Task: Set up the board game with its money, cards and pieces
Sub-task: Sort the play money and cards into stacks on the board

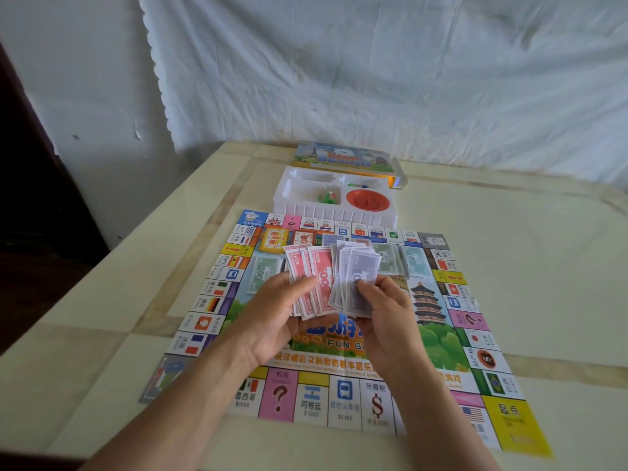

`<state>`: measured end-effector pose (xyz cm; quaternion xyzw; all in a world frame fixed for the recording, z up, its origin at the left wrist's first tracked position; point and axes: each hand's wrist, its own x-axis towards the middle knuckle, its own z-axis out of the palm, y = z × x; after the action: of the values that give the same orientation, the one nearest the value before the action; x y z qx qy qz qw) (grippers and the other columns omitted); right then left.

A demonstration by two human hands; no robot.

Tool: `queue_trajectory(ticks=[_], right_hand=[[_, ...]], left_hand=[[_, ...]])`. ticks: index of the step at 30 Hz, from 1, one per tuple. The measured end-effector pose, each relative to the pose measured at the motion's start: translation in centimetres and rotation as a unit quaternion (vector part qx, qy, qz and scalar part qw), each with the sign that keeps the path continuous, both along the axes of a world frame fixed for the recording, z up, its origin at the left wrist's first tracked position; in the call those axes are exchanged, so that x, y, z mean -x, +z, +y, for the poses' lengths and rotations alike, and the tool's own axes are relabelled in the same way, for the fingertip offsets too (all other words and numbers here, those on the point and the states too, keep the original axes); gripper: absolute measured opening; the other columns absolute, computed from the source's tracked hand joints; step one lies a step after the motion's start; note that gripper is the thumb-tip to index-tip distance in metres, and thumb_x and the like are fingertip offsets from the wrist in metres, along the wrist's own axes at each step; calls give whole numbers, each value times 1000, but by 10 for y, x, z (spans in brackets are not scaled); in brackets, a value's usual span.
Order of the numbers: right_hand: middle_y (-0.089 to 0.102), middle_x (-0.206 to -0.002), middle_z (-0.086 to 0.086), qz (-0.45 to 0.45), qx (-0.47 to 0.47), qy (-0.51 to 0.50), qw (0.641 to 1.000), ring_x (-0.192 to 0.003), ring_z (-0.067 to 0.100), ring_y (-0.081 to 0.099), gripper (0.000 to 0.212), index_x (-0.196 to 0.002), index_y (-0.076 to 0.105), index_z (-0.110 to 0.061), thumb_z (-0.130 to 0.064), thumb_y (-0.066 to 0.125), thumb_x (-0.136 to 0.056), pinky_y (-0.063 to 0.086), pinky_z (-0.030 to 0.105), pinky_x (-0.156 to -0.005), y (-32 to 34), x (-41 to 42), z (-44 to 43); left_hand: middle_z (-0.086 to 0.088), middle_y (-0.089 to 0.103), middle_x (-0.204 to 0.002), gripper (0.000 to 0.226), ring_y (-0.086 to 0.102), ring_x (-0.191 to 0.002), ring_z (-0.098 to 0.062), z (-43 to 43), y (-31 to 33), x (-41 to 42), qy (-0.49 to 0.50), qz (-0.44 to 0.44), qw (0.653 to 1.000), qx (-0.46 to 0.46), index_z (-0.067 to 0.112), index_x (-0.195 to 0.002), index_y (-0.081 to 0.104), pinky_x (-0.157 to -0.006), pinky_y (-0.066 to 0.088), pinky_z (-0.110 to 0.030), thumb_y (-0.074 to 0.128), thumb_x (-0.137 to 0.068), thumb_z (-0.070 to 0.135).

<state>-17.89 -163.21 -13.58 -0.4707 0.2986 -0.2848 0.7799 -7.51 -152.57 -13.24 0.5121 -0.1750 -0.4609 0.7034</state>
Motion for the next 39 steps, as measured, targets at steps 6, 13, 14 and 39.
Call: queue_trajectory(ticks=[6,13,14,39], right_hand=[[64,-75,8,-18,-20,-7,1000,-58,13,63,14,-85,56,-4,-1,47,-95,51,23,-49,4,2,2],[66,-75,10,-32,-30,-13,999,-62,17,65,10,-91,57,0,-1,48,-95,55,27,-54,6,2,4],[65,-73,9,-33,-34,-21,999,-60,17,65,10,-90,57,0,-1,48,-95,55,27,-53,6,2,4],[67,-81,9,-9,31,-9,999,-72,19,65,11,-95,60,-1,-4,49,-95,56,35,-71,1,0,3]], left_hand=[[-28,66,-107,27,67,-87,-34,1,0,2,10,33,999,14,-1,-111,61,-76,57,-44,48,-96,18],[-21,68,-98,32,67,-85,-32,1,0,2,13,11,1000,8,-3,-111,58,-72,59,-41,58,-90,21],[-23,68,-104,29,68,-88,-33,1,1,2,5,31,999,32,-2,-113,60,-71,60,-40,51,-94,19],[-25,66,-110,37,65,-94,-36,0,-4,0,6,8,1000,23,0,-117,60,-75,58,-42,62,-85,17]])
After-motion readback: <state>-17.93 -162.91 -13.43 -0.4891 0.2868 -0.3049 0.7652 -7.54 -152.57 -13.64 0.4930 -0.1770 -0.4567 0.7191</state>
